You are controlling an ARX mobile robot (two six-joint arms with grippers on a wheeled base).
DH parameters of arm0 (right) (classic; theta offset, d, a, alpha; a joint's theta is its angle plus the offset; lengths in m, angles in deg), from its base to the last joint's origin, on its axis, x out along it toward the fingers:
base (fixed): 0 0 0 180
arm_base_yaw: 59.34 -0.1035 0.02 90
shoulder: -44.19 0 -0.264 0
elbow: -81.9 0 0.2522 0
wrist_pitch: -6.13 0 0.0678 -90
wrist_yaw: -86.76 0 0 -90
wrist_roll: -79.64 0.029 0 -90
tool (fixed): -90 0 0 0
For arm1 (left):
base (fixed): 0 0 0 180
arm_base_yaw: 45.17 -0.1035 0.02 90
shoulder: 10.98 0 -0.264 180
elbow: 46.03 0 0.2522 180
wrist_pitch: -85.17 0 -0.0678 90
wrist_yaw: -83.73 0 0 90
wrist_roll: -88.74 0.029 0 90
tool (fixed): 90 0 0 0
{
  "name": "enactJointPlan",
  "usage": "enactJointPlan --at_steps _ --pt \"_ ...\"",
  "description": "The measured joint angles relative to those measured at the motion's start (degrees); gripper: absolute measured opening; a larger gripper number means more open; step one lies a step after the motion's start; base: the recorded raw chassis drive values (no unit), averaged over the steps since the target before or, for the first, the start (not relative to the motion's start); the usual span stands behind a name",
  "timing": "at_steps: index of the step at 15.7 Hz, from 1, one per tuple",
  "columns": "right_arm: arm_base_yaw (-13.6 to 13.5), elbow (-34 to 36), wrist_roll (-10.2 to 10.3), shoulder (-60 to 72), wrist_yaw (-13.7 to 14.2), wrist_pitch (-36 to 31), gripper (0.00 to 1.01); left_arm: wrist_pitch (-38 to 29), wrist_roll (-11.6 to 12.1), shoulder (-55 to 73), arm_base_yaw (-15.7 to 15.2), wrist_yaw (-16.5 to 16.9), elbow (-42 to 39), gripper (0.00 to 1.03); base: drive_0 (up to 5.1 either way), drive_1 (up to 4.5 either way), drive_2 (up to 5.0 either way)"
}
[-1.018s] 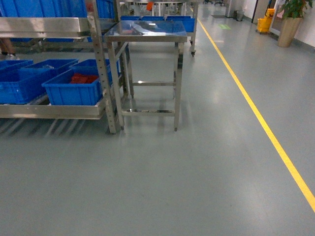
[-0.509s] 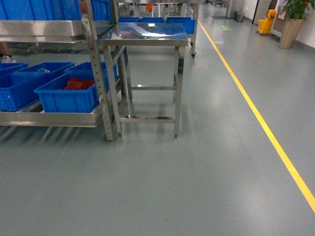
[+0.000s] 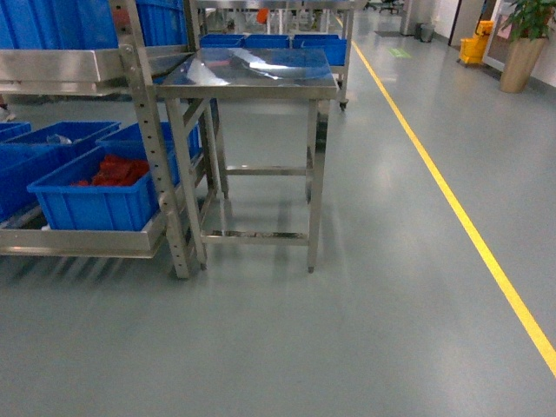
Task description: Sort blue parts and orange caps into right shelf containers
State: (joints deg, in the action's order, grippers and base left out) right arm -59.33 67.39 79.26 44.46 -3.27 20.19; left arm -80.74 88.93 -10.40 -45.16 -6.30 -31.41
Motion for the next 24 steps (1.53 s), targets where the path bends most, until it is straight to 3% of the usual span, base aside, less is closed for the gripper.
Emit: enactJointPlan --at_steps 24 --pt "0.0 0.0 0.0 0.0 0.02 -0.15 0.45 -0.13 0.0 0.0 0.0 0.0 0.0 0.44 0.1 4.41 -4.3"
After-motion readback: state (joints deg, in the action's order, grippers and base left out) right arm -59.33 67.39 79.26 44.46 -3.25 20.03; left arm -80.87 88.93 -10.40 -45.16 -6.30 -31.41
